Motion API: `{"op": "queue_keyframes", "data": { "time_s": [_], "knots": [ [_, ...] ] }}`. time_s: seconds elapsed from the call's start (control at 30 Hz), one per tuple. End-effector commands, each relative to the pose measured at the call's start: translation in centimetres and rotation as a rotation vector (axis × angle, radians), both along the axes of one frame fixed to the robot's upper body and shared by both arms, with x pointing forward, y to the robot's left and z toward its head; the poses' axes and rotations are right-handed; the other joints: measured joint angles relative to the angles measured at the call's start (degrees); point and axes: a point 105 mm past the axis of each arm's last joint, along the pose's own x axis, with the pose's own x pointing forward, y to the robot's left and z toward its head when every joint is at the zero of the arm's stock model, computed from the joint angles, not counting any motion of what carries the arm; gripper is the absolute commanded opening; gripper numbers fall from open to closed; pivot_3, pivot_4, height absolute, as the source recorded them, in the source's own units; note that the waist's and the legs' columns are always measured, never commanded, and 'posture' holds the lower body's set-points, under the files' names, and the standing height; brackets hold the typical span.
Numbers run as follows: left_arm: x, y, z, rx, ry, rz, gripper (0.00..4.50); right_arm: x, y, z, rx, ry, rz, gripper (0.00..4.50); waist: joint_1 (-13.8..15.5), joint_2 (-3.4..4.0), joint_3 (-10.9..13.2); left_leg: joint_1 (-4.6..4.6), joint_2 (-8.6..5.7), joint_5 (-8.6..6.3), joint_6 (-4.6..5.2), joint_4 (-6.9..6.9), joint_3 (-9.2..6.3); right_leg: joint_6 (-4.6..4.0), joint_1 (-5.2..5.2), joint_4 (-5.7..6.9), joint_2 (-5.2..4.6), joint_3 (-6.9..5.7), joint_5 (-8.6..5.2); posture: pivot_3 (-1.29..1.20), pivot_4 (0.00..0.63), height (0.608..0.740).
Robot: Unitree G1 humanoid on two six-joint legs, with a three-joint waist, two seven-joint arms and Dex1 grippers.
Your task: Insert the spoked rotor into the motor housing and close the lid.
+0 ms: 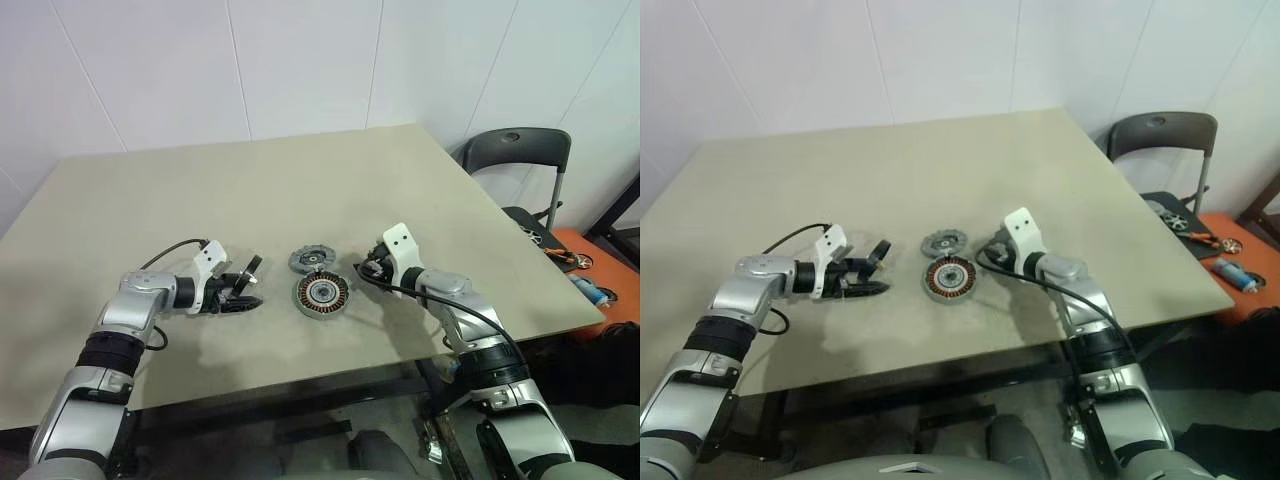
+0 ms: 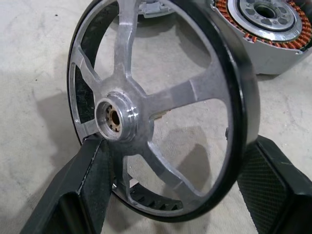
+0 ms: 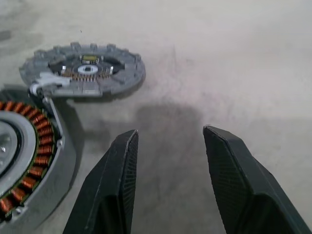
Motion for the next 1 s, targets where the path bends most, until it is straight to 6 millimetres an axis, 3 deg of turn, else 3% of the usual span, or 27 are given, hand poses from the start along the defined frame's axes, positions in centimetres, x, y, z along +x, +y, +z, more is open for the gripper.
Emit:
{"op": "queue_keyframes", "data": {
  "time_s": [0.03,0.1,0.23,0.3,0.43,0.73,0.9,1.0],
  "knots": [
    [0.8,-1.1,4.3,-0.076,-0.108,-0.052,3.09,0.4,0.4,1.2,-0.003,-0.054,0.012,2.25,-0.05,0.00,0.00,-0.02,0.00,0.00,0.00,0.00,0.00,0.00,-0.01,-0.01,0.00,0.00,0.00,0.00,0.000,0.740],
    [1.0,-1.6,5.6,-0.068,-0.145,-0.068,2.50,0.4,0.4,1.1,-0.005,-0.052,0.009,2.25,-0.05,-0.01,0.00,-0.09,0.00,0.00,0.00,-0.01,-0.01,0.00,-0.08,-0.01,0.00,0.00,0.00,0.00,0.000,0.740],
    [0.8,-2.8,7.9,-0.085,-0.216,-0.131,2.50,0.5,0.5,1.1,-0.001,-0.051,0.004,2.25,-0.06,0.00,0.00,-0.13,0.00,0.00,0.00,-0.02,-0.02,-0.01,-0.12,-0.03,0.00,0.00,0.01,0.00,0.000,0.740],
    [0.3,-3.2,8.5,-0.089,-0.214,-0.171,2.16,0.6,0.7,1.0,0.002,-0.052,0.003,2.25,-0.16,0.00,0.00,-0.14,0.00,0.00,0.00,-0.02,-0.01,-0.01,-0.12,-0.04,-0.01,0.00,0.01,0.00,0.000,0.740],
    [0.0,-3.1,8.1,-0.032,-0.211,-0.191,0.93,0.7,0.8,0.9,0.007,-0.053,-0.003,2.25,-0.30,0.00,0.01,-0.10,0.00,0.00,0.00,-0.05,-0.02,-0.01,-0.13,-0.02,0.02,0.00,0.00,0.00,0.000,0.740],
    [0.3,-2.3,7.6,0.009,-0.189,-0.171,0.93,0.9,0.8,0.8,0.017,-0.057,-0.020,2.25,-0.13,0.00,0.01,-0.13,0.00,0.00,0.00,-0.02,-0.02,-0.01,-0.13,-0.04,0.01,-0.01,0.00,0.00,0.000,0.740],
    [-0.8,-2.1,8.3,-0.037,-0.154,-0.228,0.93,0.7,1.4,0.9,0.035,-0.055,-0.004,2.25,-0.25,0.00,0.01,-0.13,0.00,0.00,0.00,-0.03,-0.02,-0.01,-0.13,-0.03,0.01,0.00,0.00,0.00,0.000,0.740],
    [-1.5,-1.9,7.7,-0.049,-0.098,-0.255,0.35,0.5,1.7,0.9,0.034,-0.053,0.014,2.25,-0.25,0.00,0.01,-0.13,0.01,0.00,0.00,-0.03,-0.02,-0.01,-0.15,-0.03,0.02,0.00,0.00,0.00,0.000,0.740]
  ]
}}
